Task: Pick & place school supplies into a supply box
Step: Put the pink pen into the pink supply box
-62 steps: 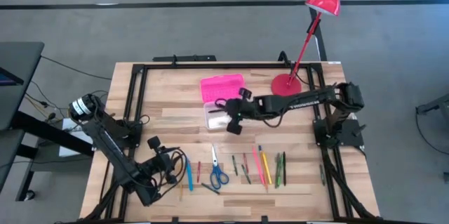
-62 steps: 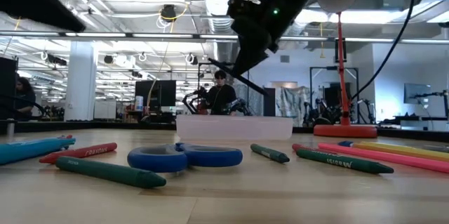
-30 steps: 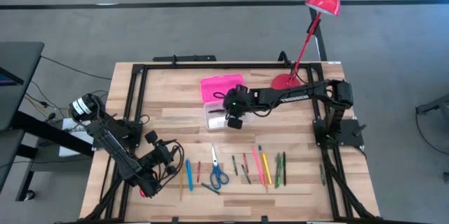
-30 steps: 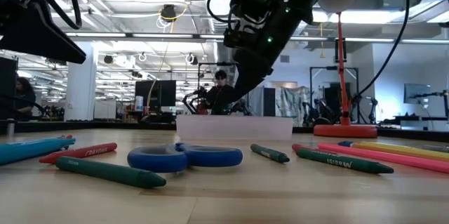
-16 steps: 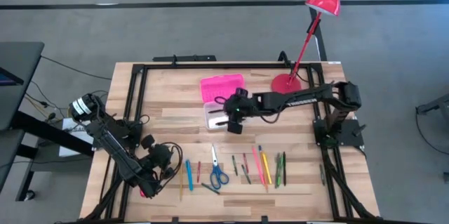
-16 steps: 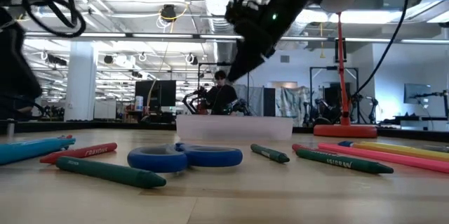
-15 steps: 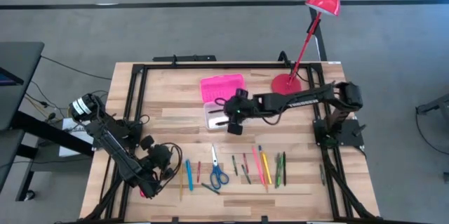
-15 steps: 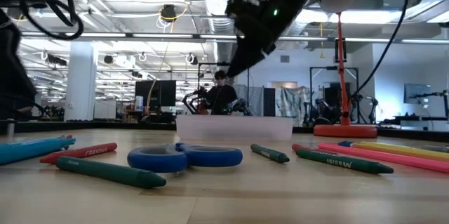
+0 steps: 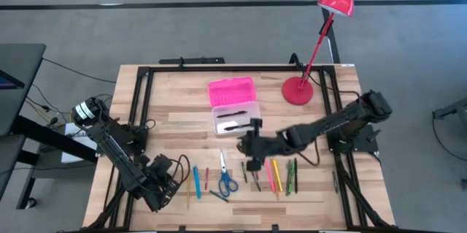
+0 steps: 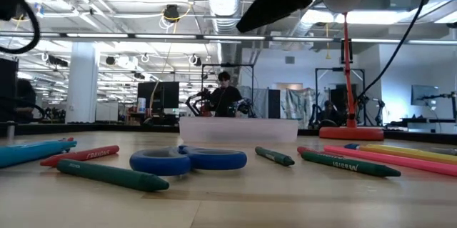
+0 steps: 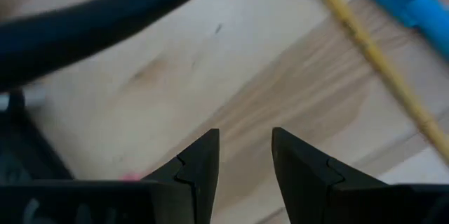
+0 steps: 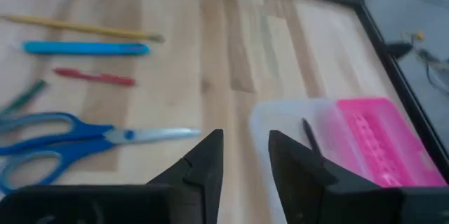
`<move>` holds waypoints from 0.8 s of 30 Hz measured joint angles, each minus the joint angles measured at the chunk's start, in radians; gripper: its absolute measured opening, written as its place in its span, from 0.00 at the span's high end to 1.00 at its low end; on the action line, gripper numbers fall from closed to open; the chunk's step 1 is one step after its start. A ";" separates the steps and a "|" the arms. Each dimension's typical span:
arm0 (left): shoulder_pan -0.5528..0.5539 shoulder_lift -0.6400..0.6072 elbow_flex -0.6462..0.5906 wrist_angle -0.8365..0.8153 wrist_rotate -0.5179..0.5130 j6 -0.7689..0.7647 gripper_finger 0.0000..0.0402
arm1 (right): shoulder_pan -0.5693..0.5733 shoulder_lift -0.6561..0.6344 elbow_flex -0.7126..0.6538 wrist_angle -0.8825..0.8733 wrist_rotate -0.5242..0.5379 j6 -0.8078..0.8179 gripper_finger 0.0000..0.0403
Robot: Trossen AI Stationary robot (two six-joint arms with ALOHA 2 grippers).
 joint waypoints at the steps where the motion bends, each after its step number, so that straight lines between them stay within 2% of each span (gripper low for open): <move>1: -0.003 0.000 0.000 -0.002 0.020 -0.022 0.68 | 0.021 0.000 -0.018 0.025 0.016 0.003 0.73; 12: -0.032 0.000 0.000 -0.143 0.226 -0.192 0.68 | 0.190 0.000 -0.170 0.261 0.192 0.103 0.73; 16: -0.037 0.000 0.000 -0.144 0.231 -0.212 0.68 | 0.236 0.000 -0.216 0.364 0.241 0.105 0.73; 20: -0.038 0.000 -0.006 -0.130 0.230 -0.245 0.68 | 0.266 0.000 -0.224 0.378 0.277 0.123 0.73; 24: -0.040 0.000 -0.047 -0.037 0.233 -0.259 0.68 | 0.286 0.000 -0.224 0.381 0.286 0.141 0.73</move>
